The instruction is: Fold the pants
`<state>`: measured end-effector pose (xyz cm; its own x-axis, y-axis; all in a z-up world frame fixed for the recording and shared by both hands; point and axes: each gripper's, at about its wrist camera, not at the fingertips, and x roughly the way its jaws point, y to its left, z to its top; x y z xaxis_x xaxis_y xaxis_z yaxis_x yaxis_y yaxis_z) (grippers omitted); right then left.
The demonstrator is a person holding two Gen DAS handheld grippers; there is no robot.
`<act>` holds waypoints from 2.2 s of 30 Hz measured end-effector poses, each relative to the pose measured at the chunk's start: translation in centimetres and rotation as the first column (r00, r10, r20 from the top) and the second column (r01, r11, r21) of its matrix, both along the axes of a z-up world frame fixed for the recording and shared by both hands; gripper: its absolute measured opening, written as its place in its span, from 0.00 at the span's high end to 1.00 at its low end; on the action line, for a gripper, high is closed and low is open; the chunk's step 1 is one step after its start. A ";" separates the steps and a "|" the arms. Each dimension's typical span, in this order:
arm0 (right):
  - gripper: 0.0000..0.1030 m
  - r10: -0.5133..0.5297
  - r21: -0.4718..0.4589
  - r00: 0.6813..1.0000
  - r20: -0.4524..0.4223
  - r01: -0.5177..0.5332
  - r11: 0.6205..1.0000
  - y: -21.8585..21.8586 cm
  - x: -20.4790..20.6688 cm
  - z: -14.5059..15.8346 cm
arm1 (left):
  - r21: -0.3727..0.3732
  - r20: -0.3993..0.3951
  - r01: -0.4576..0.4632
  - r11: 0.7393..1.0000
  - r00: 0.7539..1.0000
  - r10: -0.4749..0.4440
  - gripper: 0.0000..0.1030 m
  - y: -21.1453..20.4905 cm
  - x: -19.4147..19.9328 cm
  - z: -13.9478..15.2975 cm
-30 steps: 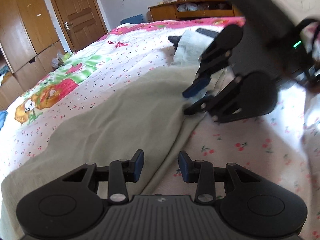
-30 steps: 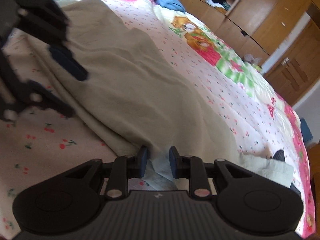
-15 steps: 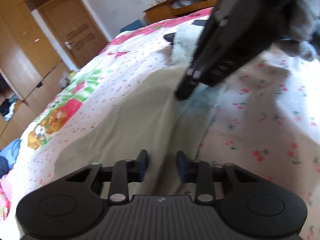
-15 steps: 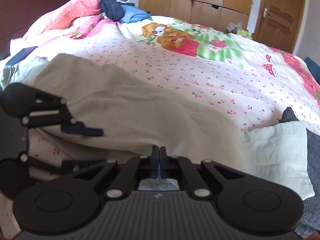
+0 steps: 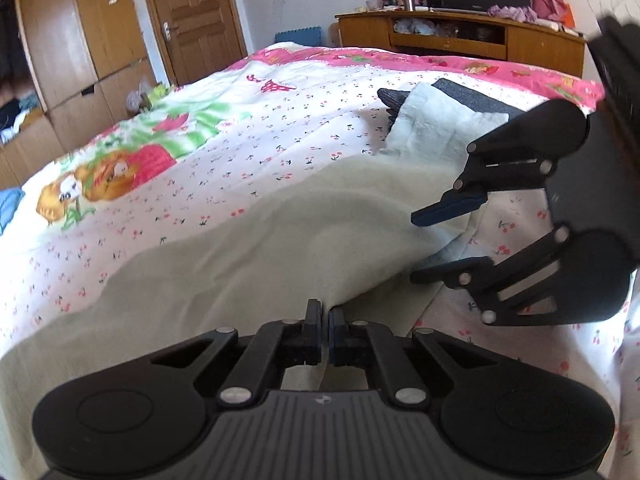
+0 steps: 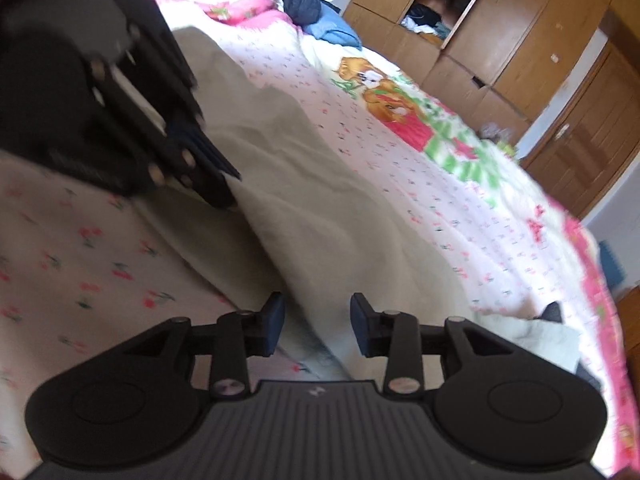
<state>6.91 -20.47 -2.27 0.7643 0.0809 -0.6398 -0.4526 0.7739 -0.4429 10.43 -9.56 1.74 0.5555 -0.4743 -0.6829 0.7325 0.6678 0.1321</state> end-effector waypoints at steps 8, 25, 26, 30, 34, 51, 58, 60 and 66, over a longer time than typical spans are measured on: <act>0.99 -0.061 0.009 0.998 -0.026 0.062 0.998 -0.3 1.3 -0.1 | 0.001 -0.005 0.050 0.999 0.999 -0.050 0.81 -0.5 -0.6 -0.2; 0.84 -0.116 0.099 0.989 -0.092 0.125 0.987 -3.3 0.0 0.9 | 0.116 -0.035 0.166 0.979 0.986 -0.163 0.80 -2.0 -3.1 -2.7; 0.80 -0.162 0.139 0.982 -0.096 0.174 0.975 -4.3 -0.2 1.5 | 0.118 -0.030 0.165 0.979 0.986 -0.163 0.79 -1.9 -3.3 -2.7; 0.77 -0.419 0.343 0.900 -0.115 0.432 0.834 -10.0 -1.3 3.3 | 0.100 -0.030 0.150 0.984 0.989 -0.148 0.79 -1.7 -3.4 -2.5; 0.73 -0.642 0.548 0.737 -0.212 0.634 0.546 -16.5 -2.5 3.3 | 0.078 -0.033 0.149 0.986 0.989 -0.147 0.79 -1.7 -3.9 -2.1; 0.96 -0.521 0.855 0.730 -0.442 0.519 0.001 -24.0 -0.5 2.4 | 0.030 -0.007 0.158 0.987 0.987 -0.158 0.76 -2.5 -4.6 -0.2; 0.96 -0.557 0.786 0.657 -0.508 0.618 0.012 -24.5 -0.6 0.0 | 0.033 -0.118 0.107 0.994 0.988 -0.102 0.59 -3.4 -2.5 -2.8; 0.89 -0.544 0.787 0.657 -0.522 0.617 -0.010 -24.0 -0.4 -0.7 | 0.023 -0.128 0.112 0.993 0.986 -0.108 0.59 -3.0 -2.8 -2.8; 0.74 -0.543 0.816 0.680 -0.493 0.578 -0.017 -23.5 1.9 -0.8 | -0.049 -0.053 0.079 0.996 0.995 -0.081 0.57 -1.2 -3.4 -0.2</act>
